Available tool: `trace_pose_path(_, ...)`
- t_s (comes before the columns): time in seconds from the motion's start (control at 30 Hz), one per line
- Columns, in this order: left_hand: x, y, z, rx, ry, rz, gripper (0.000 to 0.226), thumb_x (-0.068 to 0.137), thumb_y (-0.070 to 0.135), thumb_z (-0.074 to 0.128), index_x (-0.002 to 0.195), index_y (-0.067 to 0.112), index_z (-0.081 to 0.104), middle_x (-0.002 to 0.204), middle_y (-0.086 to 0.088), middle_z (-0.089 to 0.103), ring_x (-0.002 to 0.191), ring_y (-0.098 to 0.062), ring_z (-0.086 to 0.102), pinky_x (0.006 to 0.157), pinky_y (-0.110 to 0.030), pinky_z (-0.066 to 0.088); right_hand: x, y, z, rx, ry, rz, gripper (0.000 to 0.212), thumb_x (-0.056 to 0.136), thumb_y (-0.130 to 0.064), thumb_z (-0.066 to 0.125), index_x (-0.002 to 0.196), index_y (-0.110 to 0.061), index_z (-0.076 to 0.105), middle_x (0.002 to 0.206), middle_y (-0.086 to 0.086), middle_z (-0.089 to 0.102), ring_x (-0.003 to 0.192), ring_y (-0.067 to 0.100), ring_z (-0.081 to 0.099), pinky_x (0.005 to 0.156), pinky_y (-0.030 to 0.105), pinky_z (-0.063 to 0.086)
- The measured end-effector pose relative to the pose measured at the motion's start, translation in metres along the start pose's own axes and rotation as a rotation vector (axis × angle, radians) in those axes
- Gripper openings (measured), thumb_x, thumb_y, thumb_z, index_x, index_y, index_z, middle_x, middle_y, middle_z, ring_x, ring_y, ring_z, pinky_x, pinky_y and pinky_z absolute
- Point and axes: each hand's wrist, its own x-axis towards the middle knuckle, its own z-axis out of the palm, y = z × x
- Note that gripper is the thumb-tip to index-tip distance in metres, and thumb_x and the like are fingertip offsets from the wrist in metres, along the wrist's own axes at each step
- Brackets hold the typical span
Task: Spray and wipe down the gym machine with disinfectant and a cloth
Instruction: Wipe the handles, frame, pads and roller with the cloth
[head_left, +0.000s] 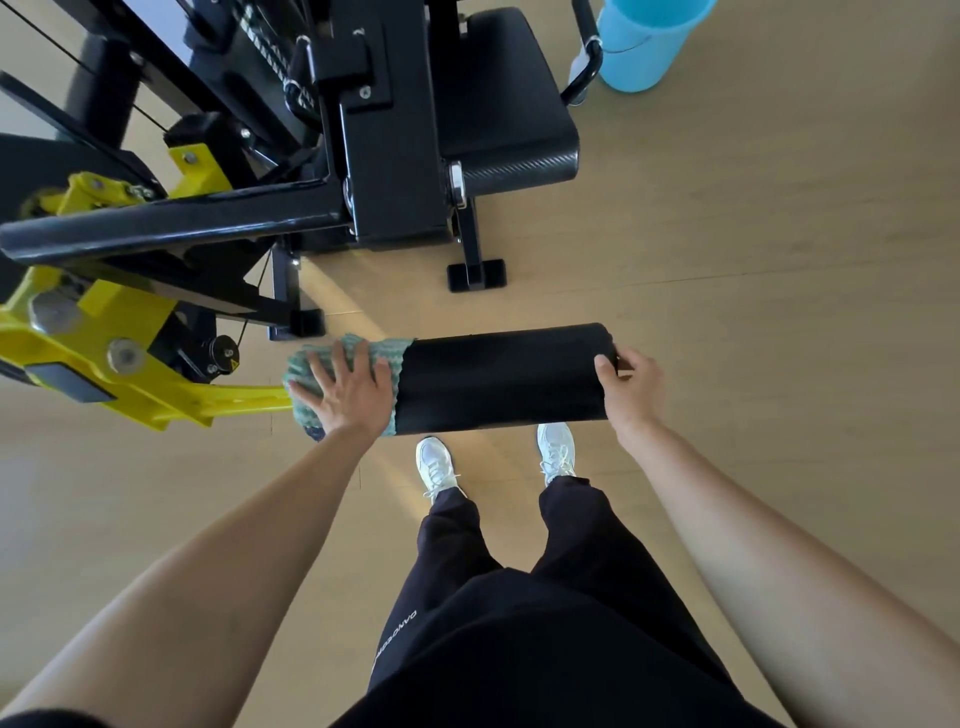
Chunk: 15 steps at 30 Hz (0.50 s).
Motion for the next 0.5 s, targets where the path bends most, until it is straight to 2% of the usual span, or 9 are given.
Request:
trace_pose_path(0.1,-0.016,0.027,0.008,0.026,0.008,0.119,0.057,0.107,0.049,0.012,0.162,0.034,0.019,0.173,-0.001,0.015,0.159,-0.038,0.001,0.120,-0.071,-0.010,-0.014,0.015,-0.005,0.095,-0.001,0.010,0.036,0.096,-0.019,0.070,0.131,-0.012,0.066,0.117,0.006,0.067,0.095,0.018,0.065,0.082,0.025,0.050)
trace_pose_path(0.2,-0.032,0.065,0.015,0.089,-0.002,0.295,0.060,0.106,0.051,0.005,0.163,0.034,0.016,0.173,0.000,0.017,0.159,-0.036,0.009,0.123,-0.068,-0.005,-0.020,0.021,-0.011,0.147,-0.012,0.033,0.035,0.094,-0.009,0.071,0.129,-0.008,0.067,0.112,0.008,0.070,0.092,0.017,0.067,0.072,0.011,0.051)
trace_pose_path(0.33,-0.055,0.128,0.027,0.199,0.003,0.585,0.062,0.106,0.053,0.004,0.165,0.033,0.006,0.173,0.000,0.016,0.158,-0.035,0.017,0.124,-0.067,0.001,-0.019,0.024,-0.017,0.168,-0.066,0.053,0.035,0.093,-0.002,0.070,0.128,-0.007,0.067,0.106,0.003,0.070,0.087,0.007,0.068,0.077,0.012,0.055)
trace_pose_path(0.5,-0.080,0.196,0.046,0.282,-0.046,0.897,0.061,0.109,0.051,0.013,0.163,0.036,-0.013,0.174,0.002,-0.007,0.159,-0.040,0.000,0.124,-0.068,0.003,-0.014,0.021,-0.017,0.149,-0.069,0.076,0.025,0.091,0.008,0.067,0.110,-0.007,0.063,0.099,0.010,0.068,0.082,0.019,0.066,0.071,0.017,0.051)
